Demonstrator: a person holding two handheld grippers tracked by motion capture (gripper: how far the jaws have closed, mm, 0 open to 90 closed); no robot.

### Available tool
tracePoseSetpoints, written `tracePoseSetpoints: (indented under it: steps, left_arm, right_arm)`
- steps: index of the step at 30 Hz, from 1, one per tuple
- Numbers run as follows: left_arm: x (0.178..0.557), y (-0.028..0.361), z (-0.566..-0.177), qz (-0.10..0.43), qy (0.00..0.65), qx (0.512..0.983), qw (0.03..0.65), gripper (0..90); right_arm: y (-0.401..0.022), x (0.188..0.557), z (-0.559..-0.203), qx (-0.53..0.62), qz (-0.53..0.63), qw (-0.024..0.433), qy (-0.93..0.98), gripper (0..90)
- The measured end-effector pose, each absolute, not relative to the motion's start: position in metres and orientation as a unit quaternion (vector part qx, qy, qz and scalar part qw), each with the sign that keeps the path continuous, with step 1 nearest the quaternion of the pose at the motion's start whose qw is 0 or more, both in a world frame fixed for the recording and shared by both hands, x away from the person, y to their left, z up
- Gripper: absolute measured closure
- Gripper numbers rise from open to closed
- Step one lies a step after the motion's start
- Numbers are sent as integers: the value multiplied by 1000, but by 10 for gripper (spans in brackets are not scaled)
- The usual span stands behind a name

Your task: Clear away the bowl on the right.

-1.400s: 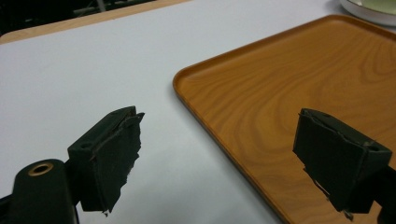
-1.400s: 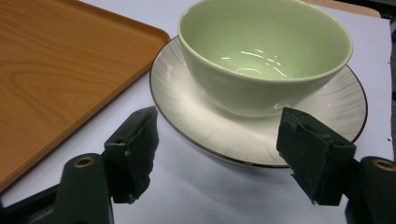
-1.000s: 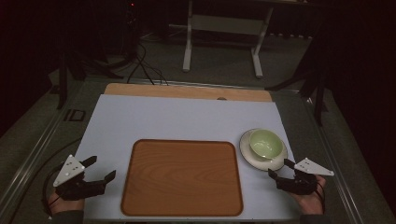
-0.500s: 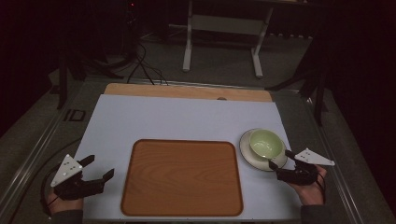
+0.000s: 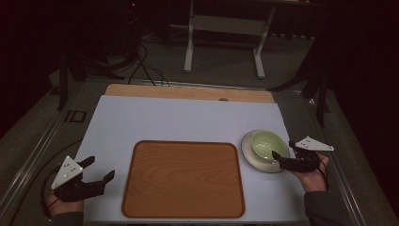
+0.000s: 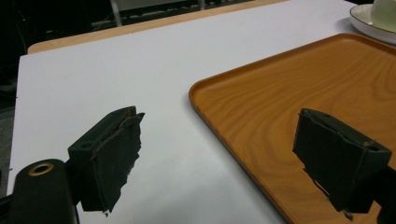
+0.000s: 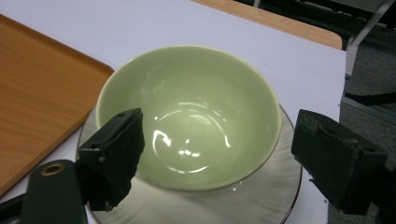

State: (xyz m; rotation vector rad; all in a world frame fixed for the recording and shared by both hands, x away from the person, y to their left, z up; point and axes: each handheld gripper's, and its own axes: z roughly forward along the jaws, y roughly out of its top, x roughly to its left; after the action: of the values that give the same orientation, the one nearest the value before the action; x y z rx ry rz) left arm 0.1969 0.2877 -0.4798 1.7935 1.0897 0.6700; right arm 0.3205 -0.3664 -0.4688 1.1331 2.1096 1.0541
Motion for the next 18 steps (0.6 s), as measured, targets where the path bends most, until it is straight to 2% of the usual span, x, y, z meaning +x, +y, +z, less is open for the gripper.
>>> tracePoseSetpoints:
  steps: [18]
  left_arm:
    - [196,290,-480,271,446,722,454,147]
  right_arm:
    - [-368,353,-471,429,372,243,786,172]
